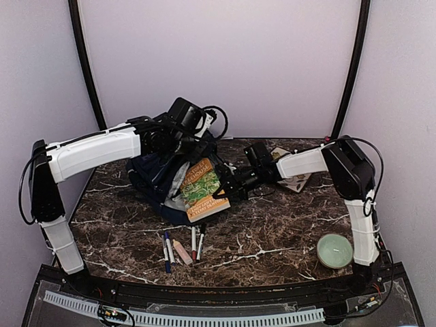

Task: Pack the student bag
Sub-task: Place the book in the largest pocket of the bag, then adjust the book in the largest pocket of the bag, then place the largest pocket of the bag in the student bag, then move the student bag to the center of the board.

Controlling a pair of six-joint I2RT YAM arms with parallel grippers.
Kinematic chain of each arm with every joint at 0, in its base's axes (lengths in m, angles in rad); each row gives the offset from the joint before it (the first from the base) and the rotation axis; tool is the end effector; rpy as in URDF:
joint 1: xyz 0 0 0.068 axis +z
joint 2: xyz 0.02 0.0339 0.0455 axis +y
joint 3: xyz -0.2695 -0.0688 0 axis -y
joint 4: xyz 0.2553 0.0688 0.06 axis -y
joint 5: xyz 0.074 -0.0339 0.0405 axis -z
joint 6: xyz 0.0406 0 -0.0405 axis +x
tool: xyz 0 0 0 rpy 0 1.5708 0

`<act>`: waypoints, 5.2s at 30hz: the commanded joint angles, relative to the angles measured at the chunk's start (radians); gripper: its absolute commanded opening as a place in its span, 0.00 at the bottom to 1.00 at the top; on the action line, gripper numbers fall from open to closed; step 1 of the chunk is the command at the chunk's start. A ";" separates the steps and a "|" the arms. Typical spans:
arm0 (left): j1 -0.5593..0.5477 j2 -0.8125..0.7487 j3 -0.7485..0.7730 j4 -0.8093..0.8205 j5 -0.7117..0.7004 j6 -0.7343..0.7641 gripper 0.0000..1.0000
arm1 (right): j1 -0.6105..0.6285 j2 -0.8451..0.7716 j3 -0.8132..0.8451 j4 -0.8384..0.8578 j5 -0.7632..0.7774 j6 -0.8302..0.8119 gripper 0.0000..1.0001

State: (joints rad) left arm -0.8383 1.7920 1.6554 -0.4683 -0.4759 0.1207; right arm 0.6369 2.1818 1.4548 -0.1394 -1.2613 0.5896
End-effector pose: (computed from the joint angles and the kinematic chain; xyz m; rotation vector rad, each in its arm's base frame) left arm 0.3019 -0.3078 0.3385 0.7267 1.9724 0.0896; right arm 0.3478 0.3053 0.1436 0.6577 -2.2382 -1.8219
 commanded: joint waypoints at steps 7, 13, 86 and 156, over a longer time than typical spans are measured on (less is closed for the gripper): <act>-0.014 -0.198 -0.080 0.211 0.068 0.028 0.00 | 0.027 0.268 0.141 1.158 0.019 0.999 0.00; -0.024 -0.230 -0.109 0.210 0.073 0.029 0.00 | 0.030 0.288 0.210 0.653 0.106 0.645 0.02; -0.027 -0.319 -0.276 0.306 0.193 0.033 0.00 | 0.273 0.026 0.196 0.119 1.367 -0.947 0.58; 0.087 -0.612 -0.668 -0.185 0.371 -0.073 0.61 | 0.160 -0.098 0.044 -0.258 0.864 -0.900 0.58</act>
State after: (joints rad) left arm -0.7536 1.1828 1.0214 -0.5644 -0.1349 -0.0555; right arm 0.8028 2.0422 1.4403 -0.4385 -0.4839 -0.3668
